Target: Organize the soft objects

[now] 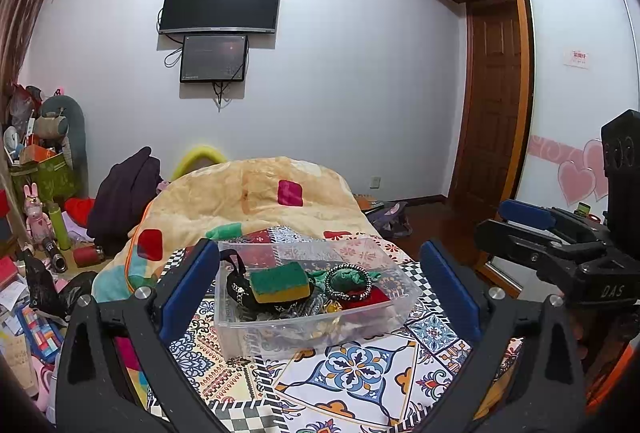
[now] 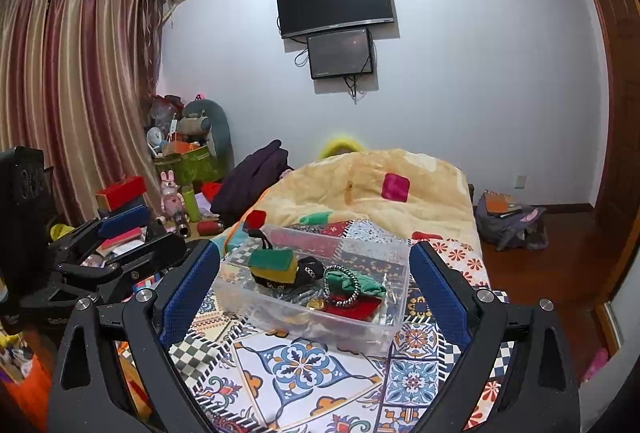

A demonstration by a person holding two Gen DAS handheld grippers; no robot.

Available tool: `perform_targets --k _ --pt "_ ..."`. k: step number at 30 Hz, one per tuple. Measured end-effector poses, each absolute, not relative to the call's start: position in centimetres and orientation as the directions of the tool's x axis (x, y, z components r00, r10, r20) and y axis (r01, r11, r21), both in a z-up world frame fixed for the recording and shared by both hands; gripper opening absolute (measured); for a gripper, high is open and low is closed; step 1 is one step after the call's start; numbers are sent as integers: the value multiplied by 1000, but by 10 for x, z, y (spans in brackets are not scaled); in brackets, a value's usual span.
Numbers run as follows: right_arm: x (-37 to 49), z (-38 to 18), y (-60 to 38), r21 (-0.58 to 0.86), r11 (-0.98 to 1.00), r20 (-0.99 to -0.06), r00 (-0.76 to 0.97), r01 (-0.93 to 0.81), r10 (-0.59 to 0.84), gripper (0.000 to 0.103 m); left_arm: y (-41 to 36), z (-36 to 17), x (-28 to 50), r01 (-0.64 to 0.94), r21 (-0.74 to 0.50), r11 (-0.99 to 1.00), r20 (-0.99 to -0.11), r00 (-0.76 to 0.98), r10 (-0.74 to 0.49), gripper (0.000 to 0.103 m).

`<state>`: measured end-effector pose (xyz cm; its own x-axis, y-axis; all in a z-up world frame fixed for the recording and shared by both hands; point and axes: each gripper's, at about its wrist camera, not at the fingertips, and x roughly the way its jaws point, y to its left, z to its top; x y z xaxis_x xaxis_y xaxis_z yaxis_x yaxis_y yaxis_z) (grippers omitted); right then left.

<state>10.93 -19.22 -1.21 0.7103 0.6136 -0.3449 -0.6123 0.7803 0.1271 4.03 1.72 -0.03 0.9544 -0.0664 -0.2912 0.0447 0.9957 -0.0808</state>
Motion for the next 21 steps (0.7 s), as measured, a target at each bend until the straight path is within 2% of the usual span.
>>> perform_targets --k 21 --pt "110 -12 -192 129 780 -345 710 -612 614 96 17 -2 40 45 -82 996 -296 953 -68 103"
